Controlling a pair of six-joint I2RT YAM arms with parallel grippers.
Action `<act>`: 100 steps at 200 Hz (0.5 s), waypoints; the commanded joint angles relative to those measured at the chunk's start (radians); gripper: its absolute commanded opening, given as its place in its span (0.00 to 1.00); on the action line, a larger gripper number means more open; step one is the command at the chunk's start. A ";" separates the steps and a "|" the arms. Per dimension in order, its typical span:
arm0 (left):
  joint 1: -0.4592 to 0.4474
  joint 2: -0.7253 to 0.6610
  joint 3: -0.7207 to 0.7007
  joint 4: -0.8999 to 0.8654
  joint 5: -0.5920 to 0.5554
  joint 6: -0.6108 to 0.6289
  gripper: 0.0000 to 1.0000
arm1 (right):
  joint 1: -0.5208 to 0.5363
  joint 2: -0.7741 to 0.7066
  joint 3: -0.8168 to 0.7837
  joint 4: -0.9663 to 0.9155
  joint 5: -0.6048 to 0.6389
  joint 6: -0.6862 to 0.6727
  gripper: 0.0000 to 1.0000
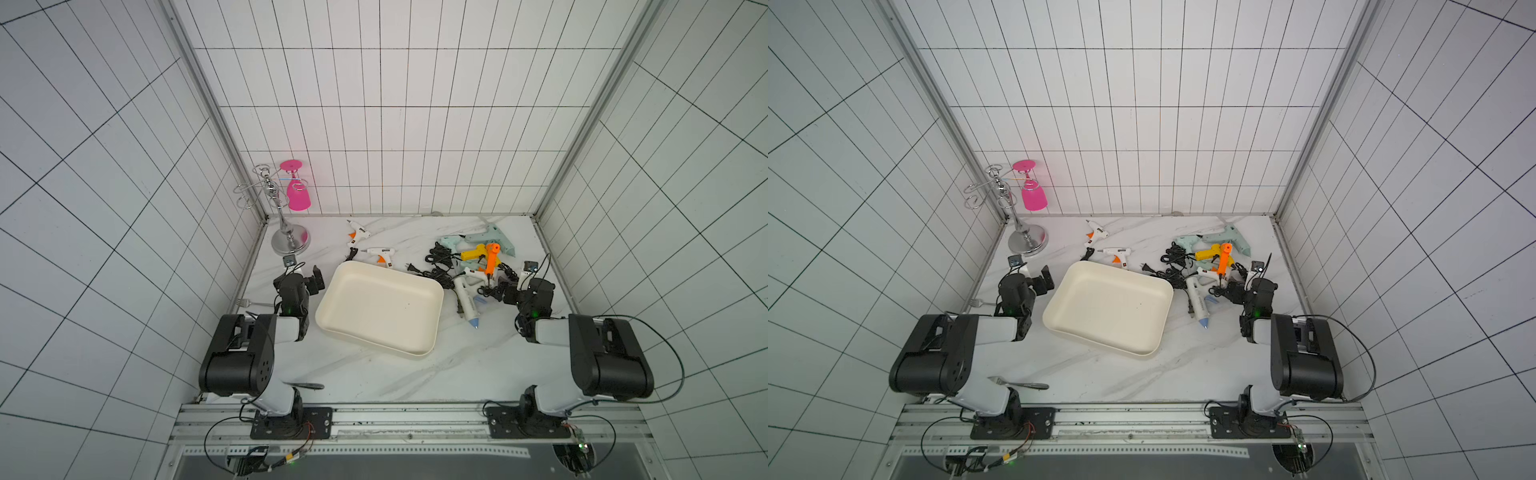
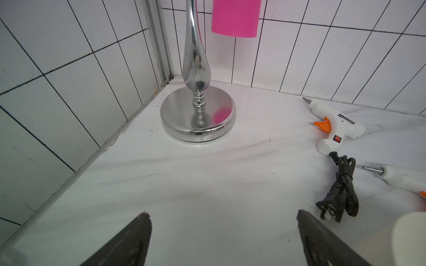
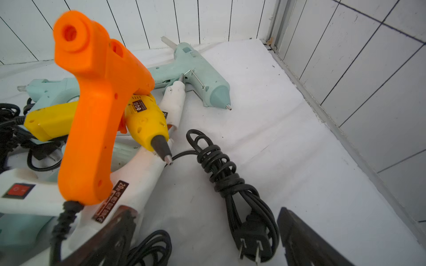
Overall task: Put the hot melt glue gun into the storage box
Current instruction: Adjust the storage box at the center of the board.
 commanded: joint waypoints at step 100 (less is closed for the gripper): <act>0.000 -0.002 0.010 0.016 0.004 0.001 0.99 | -0.031 -0.003 0.029 0.011 -0.048 0.016 1.00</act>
